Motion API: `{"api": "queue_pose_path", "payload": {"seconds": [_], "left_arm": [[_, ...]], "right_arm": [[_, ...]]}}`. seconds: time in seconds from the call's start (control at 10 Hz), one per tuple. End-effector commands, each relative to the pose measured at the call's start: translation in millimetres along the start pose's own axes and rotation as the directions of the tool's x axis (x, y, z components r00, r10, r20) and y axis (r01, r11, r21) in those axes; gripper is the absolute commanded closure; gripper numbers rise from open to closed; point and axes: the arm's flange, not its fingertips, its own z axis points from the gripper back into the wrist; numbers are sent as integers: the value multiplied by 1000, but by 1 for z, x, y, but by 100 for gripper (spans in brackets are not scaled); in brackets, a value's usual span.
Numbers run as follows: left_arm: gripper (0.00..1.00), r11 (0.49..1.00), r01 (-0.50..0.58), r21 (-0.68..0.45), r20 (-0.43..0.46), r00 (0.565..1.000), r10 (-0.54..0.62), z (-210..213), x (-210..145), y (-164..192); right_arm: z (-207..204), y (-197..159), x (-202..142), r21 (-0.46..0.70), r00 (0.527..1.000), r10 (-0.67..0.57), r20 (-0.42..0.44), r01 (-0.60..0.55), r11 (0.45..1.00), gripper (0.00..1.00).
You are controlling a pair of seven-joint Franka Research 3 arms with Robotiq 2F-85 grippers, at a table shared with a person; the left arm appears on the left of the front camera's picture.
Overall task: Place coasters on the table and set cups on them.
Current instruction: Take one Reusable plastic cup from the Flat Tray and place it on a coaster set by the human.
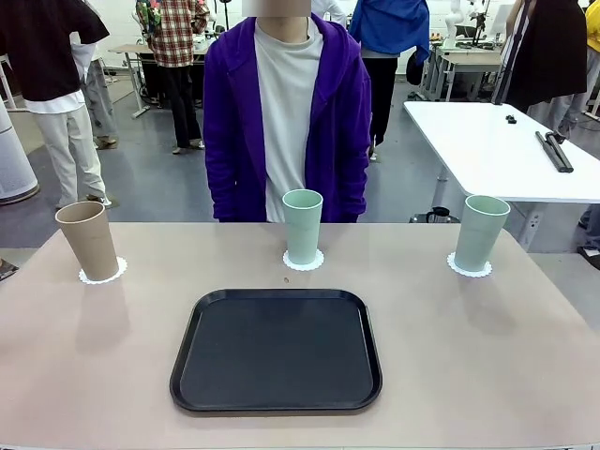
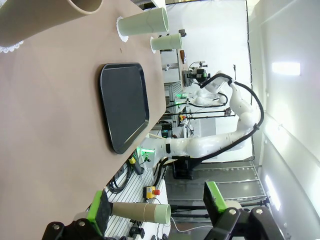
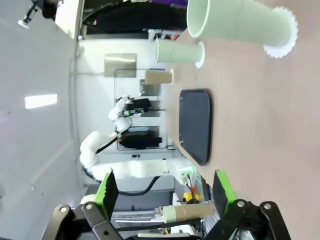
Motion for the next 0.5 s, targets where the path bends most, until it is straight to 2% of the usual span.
{"api": "queue_pose_path", "payload": {"seconds": [0.0,0.2,0.3,0.4], "left_arm": [[0,1000,18,-14,3,1000,-18,1,-2,-1],[0,1000,18,-14,3,1000,-18,1,-2,-1],[0,1000,18,-14,3,1000,-18,1,-2,-1],[0,1000,18,-14,3,1000,-18,1,-2,-1]], "right_arm": [[11,-9,9,37,1000,14,-7,-13,999,0],[10,-20,8,42,1000,19,4,-19,999,0],[-2,-11,12,-7,998,60,30,-60,998,0],[7,-24,0,30,1000,-8,-6,8,1000,0]]}}
